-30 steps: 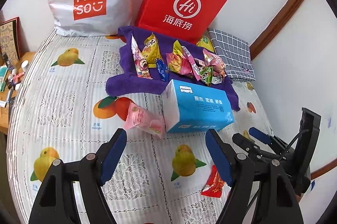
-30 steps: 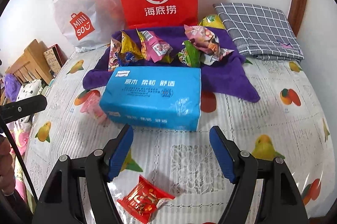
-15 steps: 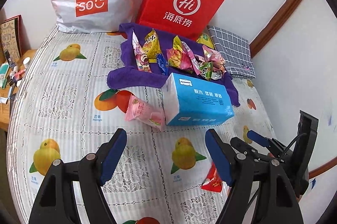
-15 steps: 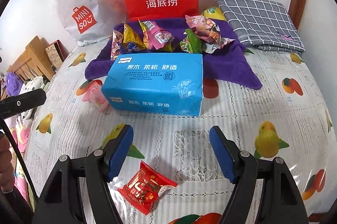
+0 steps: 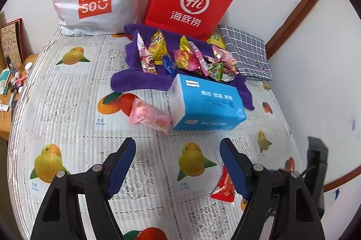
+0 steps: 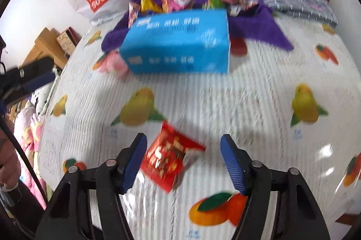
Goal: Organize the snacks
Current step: 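Grasp the red wrapped packet with the right gripper while the left grasps the pink peach packet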
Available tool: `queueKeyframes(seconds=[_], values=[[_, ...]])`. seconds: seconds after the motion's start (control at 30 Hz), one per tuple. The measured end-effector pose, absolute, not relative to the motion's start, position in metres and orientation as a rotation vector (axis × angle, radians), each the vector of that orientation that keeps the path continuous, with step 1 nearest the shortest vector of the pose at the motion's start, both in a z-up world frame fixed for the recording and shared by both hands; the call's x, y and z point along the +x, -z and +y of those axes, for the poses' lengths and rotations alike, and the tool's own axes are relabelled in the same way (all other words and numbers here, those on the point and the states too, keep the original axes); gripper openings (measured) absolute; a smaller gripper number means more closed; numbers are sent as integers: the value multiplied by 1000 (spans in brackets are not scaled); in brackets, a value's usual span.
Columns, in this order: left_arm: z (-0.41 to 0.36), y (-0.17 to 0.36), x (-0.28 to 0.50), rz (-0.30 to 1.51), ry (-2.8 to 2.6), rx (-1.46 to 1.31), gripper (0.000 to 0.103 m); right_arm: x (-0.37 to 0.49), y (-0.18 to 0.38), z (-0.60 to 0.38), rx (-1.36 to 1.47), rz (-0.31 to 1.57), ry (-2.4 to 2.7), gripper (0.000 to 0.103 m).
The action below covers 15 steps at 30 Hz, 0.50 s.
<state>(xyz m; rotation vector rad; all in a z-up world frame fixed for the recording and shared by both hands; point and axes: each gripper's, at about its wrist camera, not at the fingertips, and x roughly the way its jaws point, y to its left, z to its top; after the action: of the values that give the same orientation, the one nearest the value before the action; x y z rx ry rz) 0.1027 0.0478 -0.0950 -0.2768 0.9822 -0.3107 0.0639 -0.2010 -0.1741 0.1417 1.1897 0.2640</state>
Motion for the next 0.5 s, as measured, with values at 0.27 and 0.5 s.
queueKeyframes(seconds=[0.27, 0.5], values=[[44, 89, 95, 962, 314, -250, 75, 56, 197, -185, 185, 1245, -260, 64], [63, 101, 95, 979, 261, -283, 75, 62, 202, -169, 112, 1185, -244, 65]])
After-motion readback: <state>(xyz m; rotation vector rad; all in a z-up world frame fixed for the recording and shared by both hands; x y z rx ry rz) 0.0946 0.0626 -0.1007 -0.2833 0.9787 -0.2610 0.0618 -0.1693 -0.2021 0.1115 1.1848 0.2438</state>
